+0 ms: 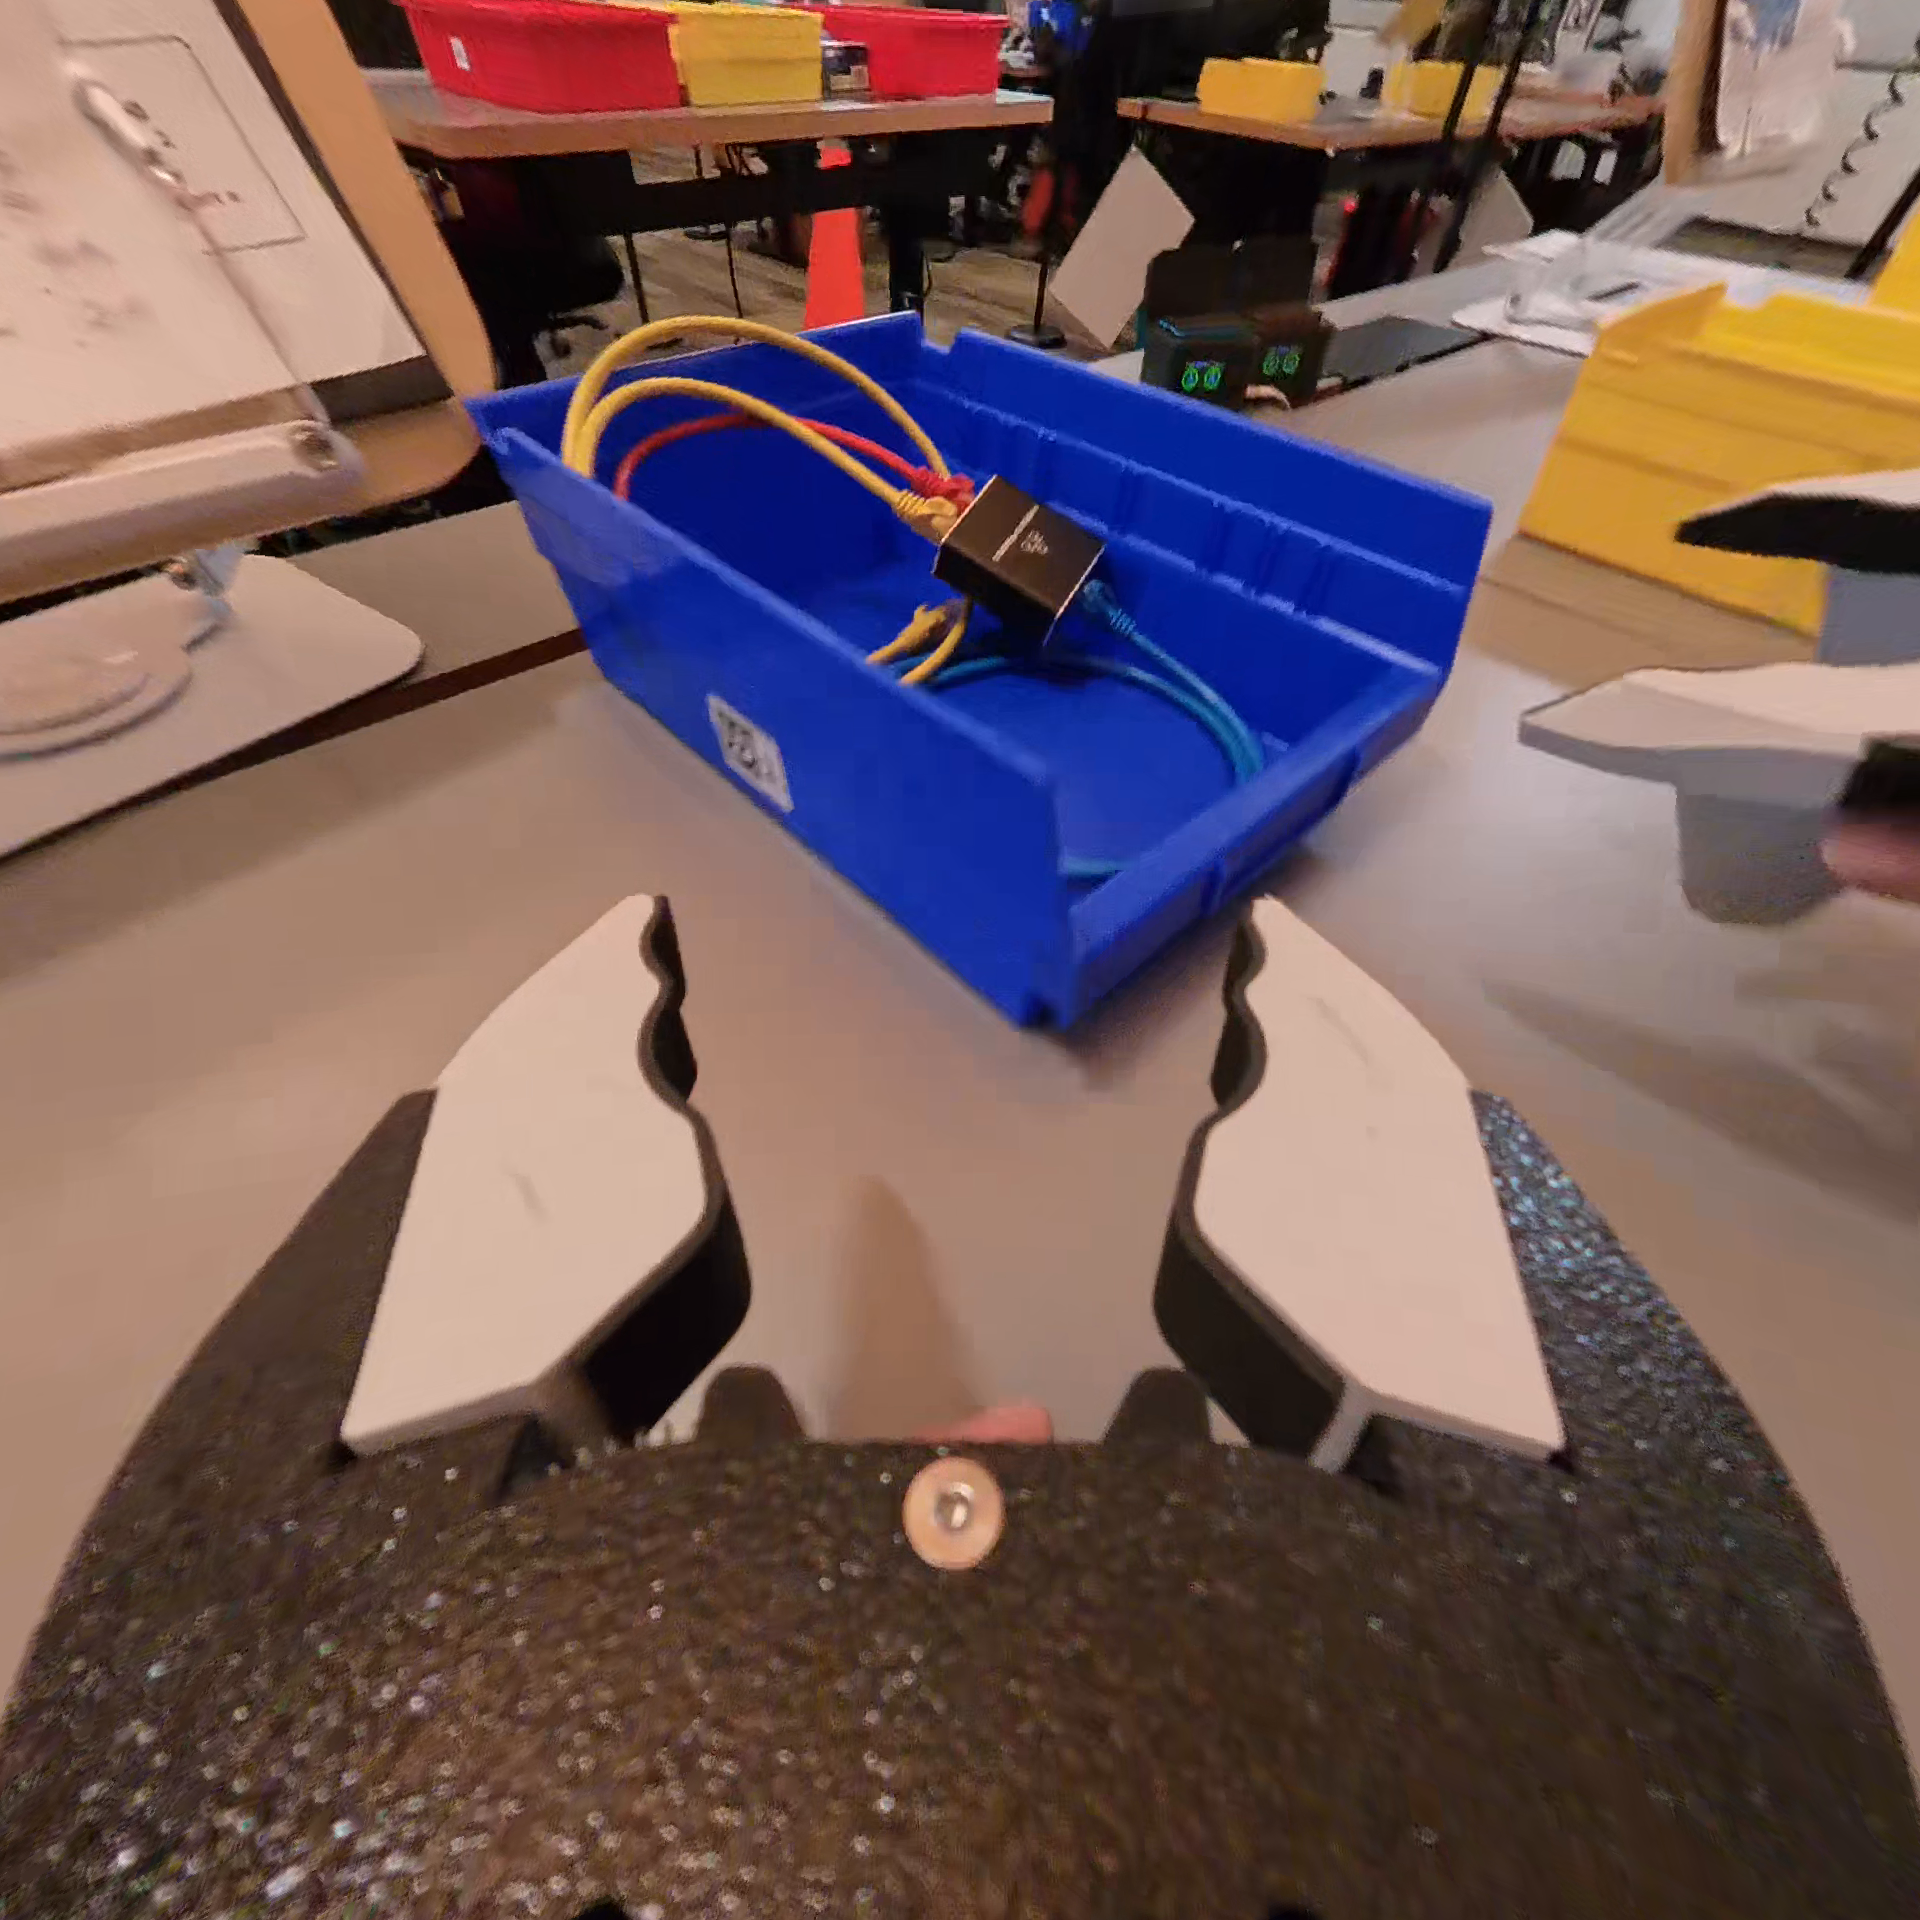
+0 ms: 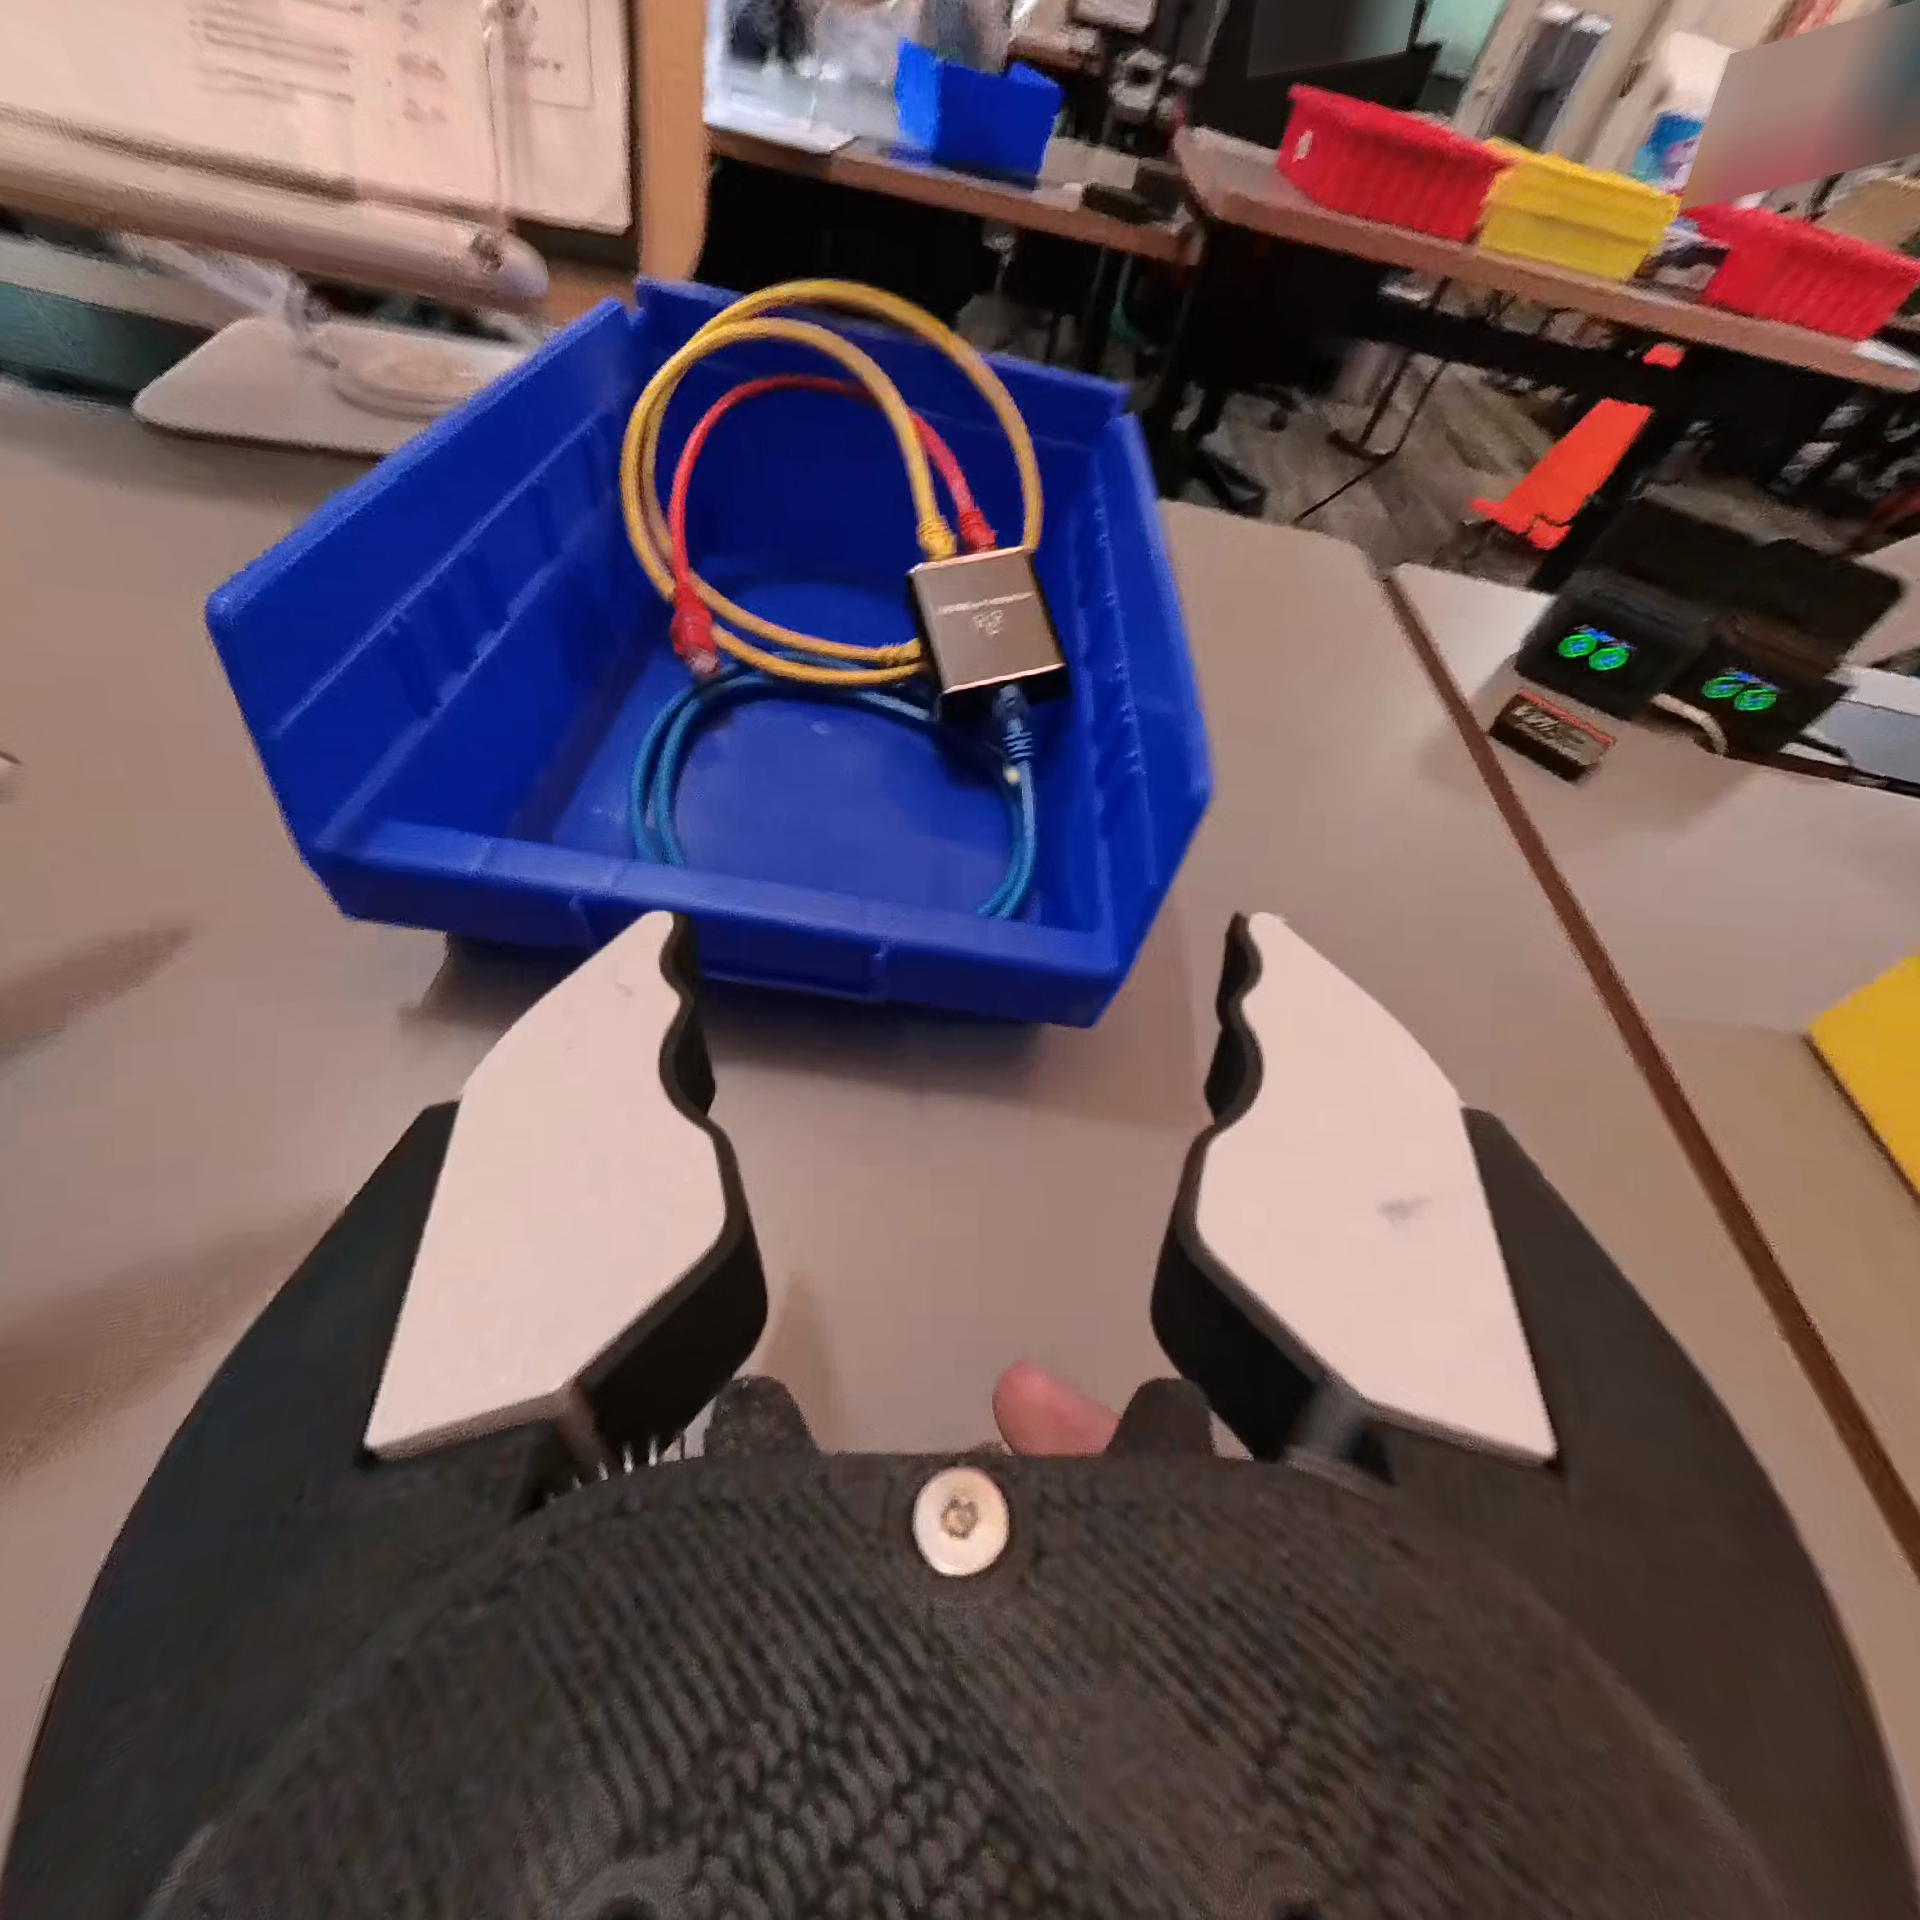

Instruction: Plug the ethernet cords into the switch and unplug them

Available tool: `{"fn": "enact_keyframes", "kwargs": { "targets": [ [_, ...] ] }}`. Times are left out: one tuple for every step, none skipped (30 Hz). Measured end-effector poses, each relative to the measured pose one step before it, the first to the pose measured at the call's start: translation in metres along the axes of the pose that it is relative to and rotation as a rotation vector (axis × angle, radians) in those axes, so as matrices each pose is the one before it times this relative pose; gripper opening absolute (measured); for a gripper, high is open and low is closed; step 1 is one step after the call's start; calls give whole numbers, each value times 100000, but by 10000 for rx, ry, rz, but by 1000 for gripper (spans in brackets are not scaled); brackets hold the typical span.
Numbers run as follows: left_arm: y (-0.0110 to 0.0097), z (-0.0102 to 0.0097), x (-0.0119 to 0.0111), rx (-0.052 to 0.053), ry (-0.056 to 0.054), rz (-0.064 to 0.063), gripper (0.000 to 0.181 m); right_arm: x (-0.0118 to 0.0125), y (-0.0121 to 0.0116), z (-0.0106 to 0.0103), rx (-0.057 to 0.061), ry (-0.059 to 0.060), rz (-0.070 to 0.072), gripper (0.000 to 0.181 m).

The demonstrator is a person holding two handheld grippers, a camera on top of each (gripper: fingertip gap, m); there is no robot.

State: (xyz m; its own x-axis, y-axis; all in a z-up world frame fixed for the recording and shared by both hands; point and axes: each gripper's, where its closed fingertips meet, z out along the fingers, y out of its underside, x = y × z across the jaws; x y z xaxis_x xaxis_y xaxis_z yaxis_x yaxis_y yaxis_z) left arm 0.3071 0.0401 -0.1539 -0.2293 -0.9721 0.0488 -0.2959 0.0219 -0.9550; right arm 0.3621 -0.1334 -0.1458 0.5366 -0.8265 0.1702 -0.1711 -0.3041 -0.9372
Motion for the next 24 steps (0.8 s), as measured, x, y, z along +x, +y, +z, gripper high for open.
{"fn": "enact_keyframes", "kwargs": {
  "targets": [
    [-410, 1327, 493, 136, -146, -158, 100, 600, -437, -218, 224, 173, 223, 95],
    [-389, 1240, 219, 216, -272, 13, 99, 233, -280, -188, 152, -74, 200, 95],
    [-283, 1131, -21, 203, -364, 104, 98, 139, -126, -174, 78, -133, 175, 96],
    [-119, 1002, -260, 80, -458, 95, 97, 279, -11, -164, 36, -24, 130, 95],
    [20, 867, -319, -52, -444, 100, 96, 396, 43, -147, 20, 62, 49, 95],
    [94, 734, -212, -153, -314, 120, 91, 348, 26, -127, 5, 45, 7, 95],
    [171, 633, -70, -234, -169, 177, 86, 285, -16, -114, 13, 11, 34, 94],
    [292, 558, -116, -331, -124, 254, 83, 214, -106, -116, 42, -2, 60, 94],
    [351, 478, -7, -354, 46, 266, 78, 132, -202, -122, 87, -27, 61, 93],
    [285, 357, 490, -298, 502, 140, 80, 114, -233, -103, 95, -11, 50, 93],
    [390, 191, 394, -342, 510, -27, 69, 91, -234, -129, 87, -8, 22, 92],
    [415, -96, -237, -328, 102, -140, 61, 41, -239, -128, 78, -27, -18, 91],
    [209, -398, -368, -98, 38, -176, 43, 73, -225, -151, 58, 11, -31, 90],
    [140, -487, -459, 74, -47, -82, 30, 122, -234, -168, 50, 46, -39, 90],
    [327, -543, -559, -4, -165, 48, 27, 62, -277, -182, 69, 19, -54, 89],
    [399, -762, -700, -22, -203, -41, 21, -18, -280, -183, 68, -14, -50, 88],
    [450, -868, -626, -21, -48, -38, 18, -108, -261, -186, 56, -46, -45, 87],
    [489, -947, -690, 12, -24, -78, 14, -163, -254, -150, 47, -58, -54, 86],
    [516, -1064, -830, 44, -44, -76, 10, -206, -254, -125, 46, -59, -76, 86],
    [580, -1200, -860, 26, 0, -36, 7, -258, -227, -76, 26, -63, -92, 85],
    [658, -1339, -754, -3, 128, -40, 5, -392, -210, -59, -10, -111, -112, 84],
    [754, -1494, -645, -10, 255, -102, 4, -581, -209, -41, -27, -189, -125, 84],
    [818, -1628, -617, 13, 259, -183, 4, -748, -271, -10, -5, -224, -122, 84],
    [827, -1774, -634, 67, 182, -202, 3, -1037, -410, 34, 56, -327, -134, 84]
  ]
}}
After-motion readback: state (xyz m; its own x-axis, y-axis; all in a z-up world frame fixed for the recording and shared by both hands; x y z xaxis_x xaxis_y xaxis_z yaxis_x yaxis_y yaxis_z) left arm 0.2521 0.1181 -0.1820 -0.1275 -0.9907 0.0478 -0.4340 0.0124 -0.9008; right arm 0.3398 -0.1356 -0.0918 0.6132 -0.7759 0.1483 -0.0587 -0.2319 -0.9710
